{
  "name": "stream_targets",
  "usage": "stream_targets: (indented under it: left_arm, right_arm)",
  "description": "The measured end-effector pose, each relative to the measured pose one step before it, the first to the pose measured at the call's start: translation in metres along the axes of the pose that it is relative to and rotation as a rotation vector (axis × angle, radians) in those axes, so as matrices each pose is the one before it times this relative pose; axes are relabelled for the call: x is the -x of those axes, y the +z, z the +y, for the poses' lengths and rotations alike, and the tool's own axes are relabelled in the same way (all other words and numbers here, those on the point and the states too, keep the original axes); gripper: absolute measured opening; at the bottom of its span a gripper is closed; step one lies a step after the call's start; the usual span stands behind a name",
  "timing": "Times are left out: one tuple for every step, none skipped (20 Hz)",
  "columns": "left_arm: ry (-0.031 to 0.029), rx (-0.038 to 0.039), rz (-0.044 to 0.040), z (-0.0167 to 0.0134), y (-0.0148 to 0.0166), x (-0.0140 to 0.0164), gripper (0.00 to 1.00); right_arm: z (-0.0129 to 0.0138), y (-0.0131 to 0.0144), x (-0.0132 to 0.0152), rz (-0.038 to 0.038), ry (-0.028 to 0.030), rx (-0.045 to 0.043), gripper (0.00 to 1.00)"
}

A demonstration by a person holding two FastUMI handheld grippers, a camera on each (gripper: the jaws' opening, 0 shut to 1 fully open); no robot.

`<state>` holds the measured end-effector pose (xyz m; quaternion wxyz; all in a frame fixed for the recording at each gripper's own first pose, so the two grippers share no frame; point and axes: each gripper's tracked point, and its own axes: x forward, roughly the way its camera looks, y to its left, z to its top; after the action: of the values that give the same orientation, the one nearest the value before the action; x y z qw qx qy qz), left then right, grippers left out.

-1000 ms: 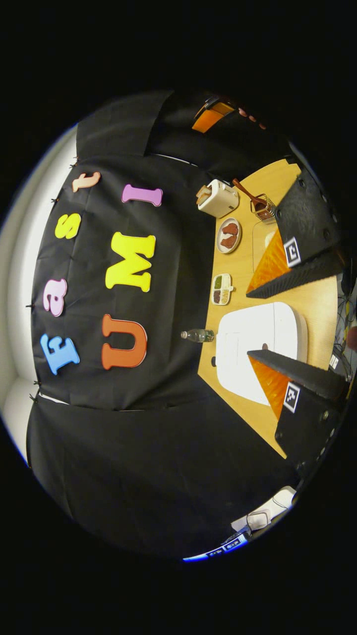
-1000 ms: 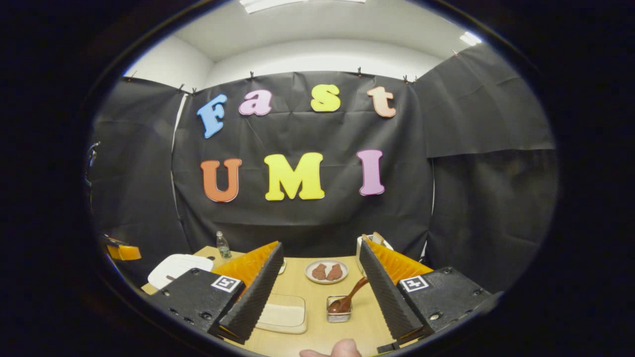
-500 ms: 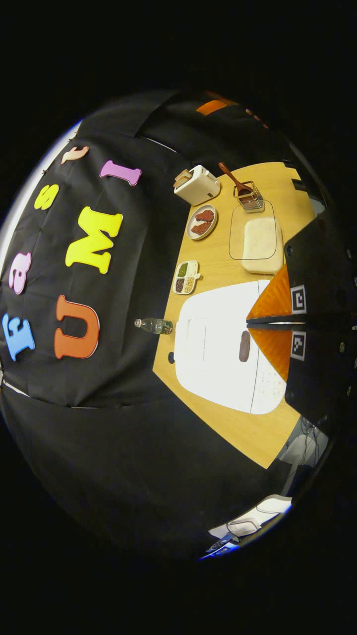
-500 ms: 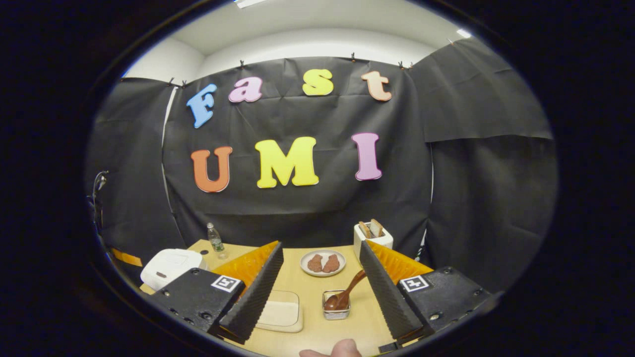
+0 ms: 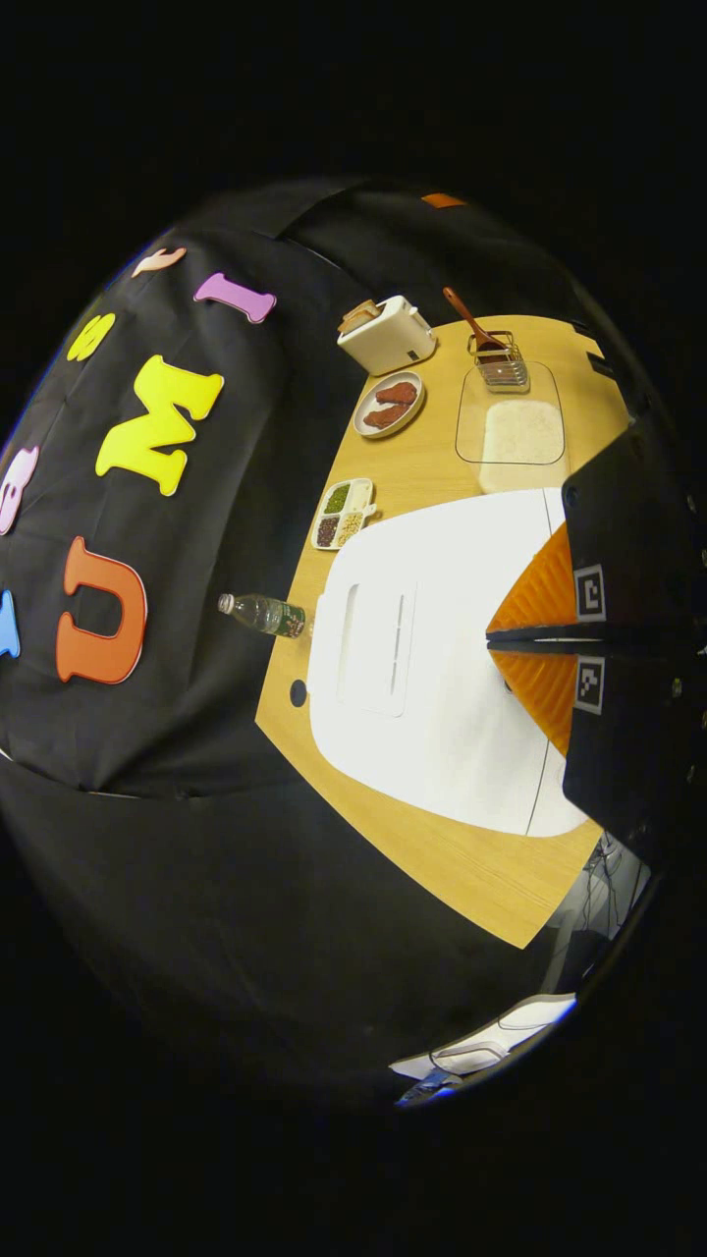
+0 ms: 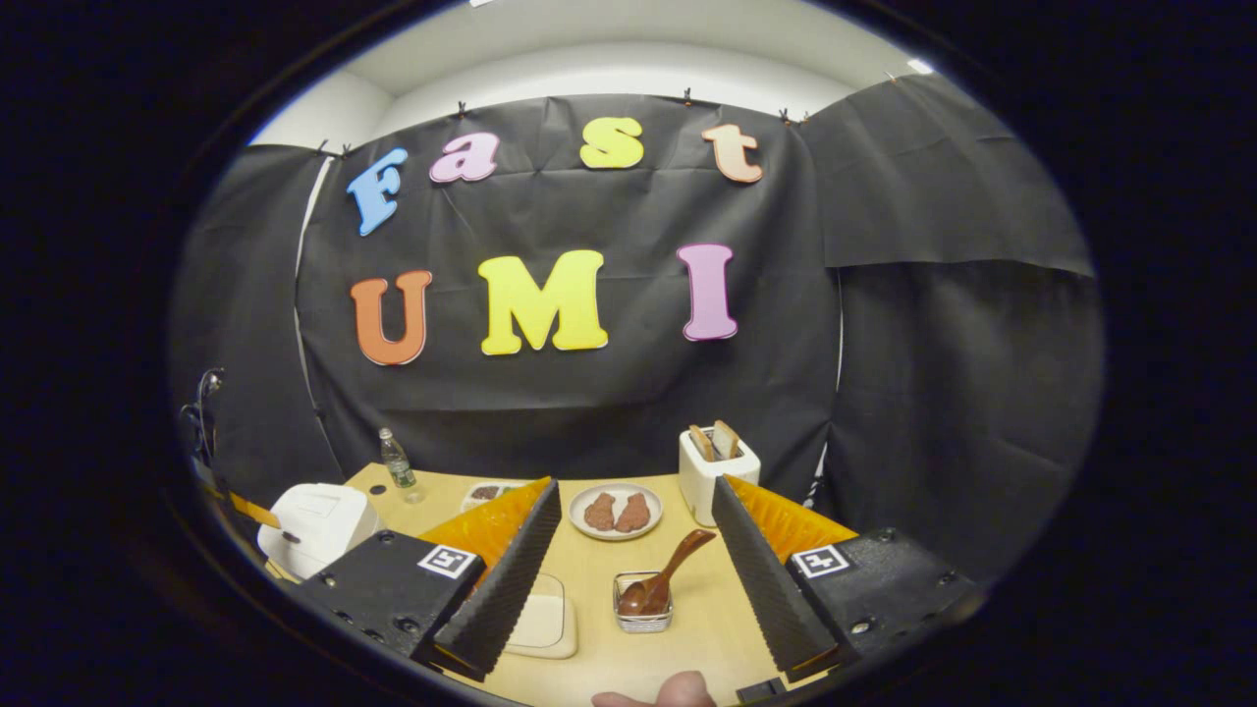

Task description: Close the left gripper, press the button to open the rice cooker; take a wooden spoon from the chopstick holder with the right hand, scoop a spoonful of rice and pour it into the rice cooker, then put the wooden spoon back into the chopstick holder.

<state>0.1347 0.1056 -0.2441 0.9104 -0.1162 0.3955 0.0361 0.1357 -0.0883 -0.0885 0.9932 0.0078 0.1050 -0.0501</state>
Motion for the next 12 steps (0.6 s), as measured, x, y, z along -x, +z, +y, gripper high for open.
stream_targets:
  left_arm:
    - [-0.00189,0.00512,0.0035,0.00076,-0.00019,-0.00273,0.0]
    - [0.00091,0.00299,0.00244,0.0008,-0.00111,-0.00219,0.0]
    - [-0.00085,0.00361,0.00446,0.00051,-0.00169,-0.00402,0.07]
    - [0.00245,0.00572,0.00422,0.00155,-0.00203,-0.00126,0.0]
    - [-0.00474,0.00942,0.00264,0.00072,-0.00073,-0.00096,0.0]
    - [-0.00547,0.00805,-0.00099,-0.00111,-0.00049,-0.00105,0.0]
    - [0.00244,0.00381,0.00799,0.00122,-0.00371,-0.00185,0.0]
    - [0.00178,0.00122,0.01136,0.00136,-0.00451,-0.00158,0.0]
    - [-0.00304,0.0032,-0.0126,-0.00026,0.00251,-0.00048,0.0]
    - [0.00165,0.00614,-0.00005,-0.00001,-0.00032,-0.00084,0.0]
    - [0.00231,0.00721,-0.00257,0.0006,-0.00123,0.00038,0.0]
    - [0.0029,0.00589,-0.00188,0.00013,-0.00082,-0.00102,0.0]
  right_arm:
    - [0.0017,-0.00035,-0.00186,0.00334,0.0013,0.00328,1.0]
    - [0.00267,-0.00028,-0.002,0.00329,0.00276,0.00272,0.98]
    - [0.00346,-0.00009,-0.00128,0.00187,0.00522,0.00366,1.0]
    - [0.00297,0.00146,-0.00123,-0.00169,0.00499,0.00418,1.0]
    - [0.00178,0.0003,0.00012,-0.00182,0.00382,0.00422,1.0]
    - [0.00159,0.00087,-0.00121,-0.00249,0.00177,0.00265,1.0]
    - [0.00103,-0.00091,-0.0005,0.00225,0.00127,0.00071,1.0]
    - [0.00092,0.00013,-0.00073,0.00013,0.00213,-0.00141,1.0]
    - [0.00038,-0.00026,-0.00081,0.00097,-0.001,-0.00121,1.0]
    - [0.0006,-0.00083,-0.0009,0.00229,0.00066,-0.00286,1.0]
    - [0.00079,-0.00179,-0.00074,0.00379,0.00096,-0.00384,1.0]
    - [0.00103,-0.00047,-0.00045,0.00223,0.00077,-0.00361,1.0]
